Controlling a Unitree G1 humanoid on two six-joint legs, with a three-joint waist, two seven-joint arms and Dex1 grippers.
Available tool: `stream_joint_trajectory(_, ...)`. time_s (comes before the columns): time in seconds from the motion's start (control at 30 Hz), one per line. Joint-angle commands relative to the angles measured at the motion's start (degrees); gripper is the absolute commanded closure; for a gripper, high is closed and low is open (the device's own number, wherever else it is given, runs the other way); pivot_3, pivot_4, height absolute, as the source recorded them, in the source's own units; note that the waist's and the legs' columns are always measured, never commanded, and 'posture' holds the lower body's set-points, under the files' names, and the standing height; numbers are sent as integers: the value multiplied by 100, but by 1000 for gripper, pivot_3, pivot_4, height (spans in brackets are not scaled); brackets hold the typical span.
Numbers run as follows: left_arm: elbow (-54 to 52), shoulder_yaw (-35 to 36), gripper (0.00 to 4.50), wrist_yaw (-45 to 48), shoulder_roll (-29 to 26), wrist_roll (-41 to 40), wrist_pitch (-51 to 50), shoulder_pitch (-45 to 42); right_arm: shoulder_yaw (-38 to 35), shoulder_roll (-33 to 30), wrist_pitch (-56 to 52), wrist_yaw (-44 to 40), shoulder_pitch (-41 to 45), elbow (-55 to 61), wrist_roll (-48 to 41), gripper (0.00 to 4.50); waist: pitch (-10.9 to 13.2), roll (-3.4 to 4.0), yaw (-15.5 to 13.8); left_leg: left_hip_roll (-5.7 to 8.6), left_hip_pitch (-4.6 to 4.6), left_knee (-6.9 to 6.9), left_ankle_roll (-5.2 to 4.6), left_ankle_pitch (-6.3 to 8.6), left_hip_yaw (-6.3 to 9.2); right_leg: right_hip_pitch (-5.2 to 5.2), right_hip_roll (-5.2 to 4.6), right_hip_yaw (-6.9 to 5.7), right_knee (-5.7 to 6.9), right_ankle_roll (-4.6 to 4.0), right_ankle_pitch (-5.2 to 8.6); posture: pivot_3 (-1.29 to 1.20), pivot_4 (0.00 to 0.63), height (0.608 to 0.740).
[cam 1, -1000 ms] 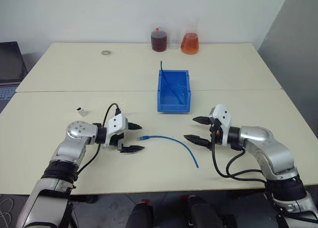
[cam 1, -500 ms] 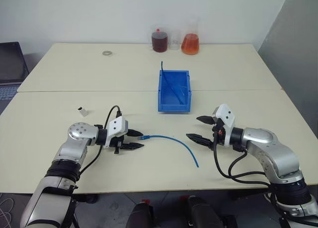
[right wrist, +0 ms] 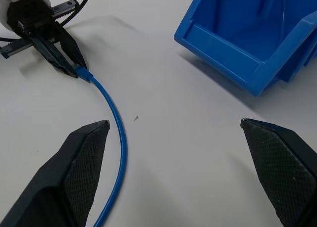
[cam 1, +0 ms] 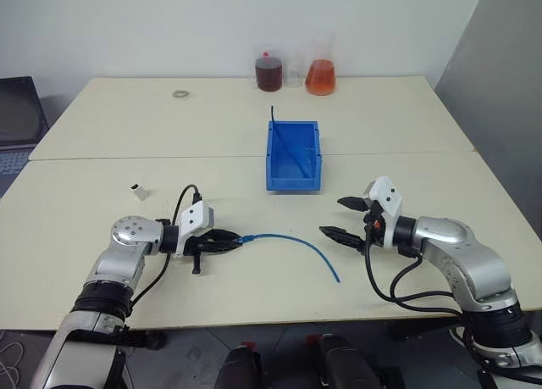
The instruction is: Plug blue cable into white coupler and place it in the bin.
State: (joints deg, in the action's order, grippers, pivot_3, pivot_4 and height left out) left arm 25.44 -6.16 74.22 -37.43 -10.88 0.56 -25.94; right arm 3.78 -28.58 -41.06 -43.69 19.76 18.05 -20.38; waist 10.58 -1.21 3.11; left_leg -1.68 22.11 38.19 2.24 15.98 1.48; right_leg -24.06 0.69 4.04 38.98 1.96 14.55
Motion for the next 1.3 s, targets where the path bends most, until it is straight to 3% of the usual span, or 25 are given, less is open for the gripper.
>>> stream_joint_trajectory(0.03, -1652, 347, 4257, -937, 405, -749, -1795, -105, -773, 393, -821, 575, 404, 781, -936, 0, 2, -2, -30, 0, 12, 10, 0, 0, 4, -4, 0, -1, 2, 0, 0, 0, 150, 740)
stream_joint_trajectory(0.13, -2842, 532, 4257, -1703, 754, -1394, -3240, -106, -1257, 652, -1621, 925, 439, 1228, -1803, 0, 2, -3, -58, -5, 51, 47, 0, 0, 29, -10, 0, -23, 1, -2, -2, 0, 150, 740)
stream_joint_trajectory(0.3, -3918, 962, 4257, -3049, 1622, -2543, -5000, -310, -1910, 609, -2610, 1202, 360, 1529, -3207, 0, 1, -5, -90, 2, 55, 57, 0, 1, 33, -4, -8, -25, -2, -4, -4, 0, 150, 740)
stream_joint_trajectory(0.57, -4022, 1542, 4257, -3902, 2405, -4111, -6429, -650, -2352, 359, -2878, 1572, 570, 894, -4103, 0, 1, -5, -72, 0, 42, 58, -1, 1, 27, -2, 5, -15, 0, 7, -3, 0, 150, 740)
stream_joint_trajectory(0.8, -3785, 1904, 4257, -4142, 2493, -5251, -7071, -768, -2465, 564, -2962, 2000, 754, 286, -5111, 0, 1, -5, -37, 0, 41, 57, -1, 1, 20, -3, 6, -7, 0, 8, -2, 0, 150, 740)
stream_joint_trajectory(1.1, -3779, 1790, 4257, -4239, 2332, -5517, -7067, -683, -2402, 661, -2727, 2824, 862, -89, -6339, 0, 1, -5, -23, 1, 44, 57, 0, 0, 16, -4, 5, -5, -3, 9, -3, 0, 150, 740)
stream_joint_trajectory(1.3, -3773, 1786, 4257, -4295, 2292, -5591, -7023, -665, -2151, 572, -2596, 2956, 807, -52, -6654, 0, 1, -5, -20, 1, 46, 57, -1, 1, 16, -5, 5, -5, -5, 9, -2, 0, 150, 740)
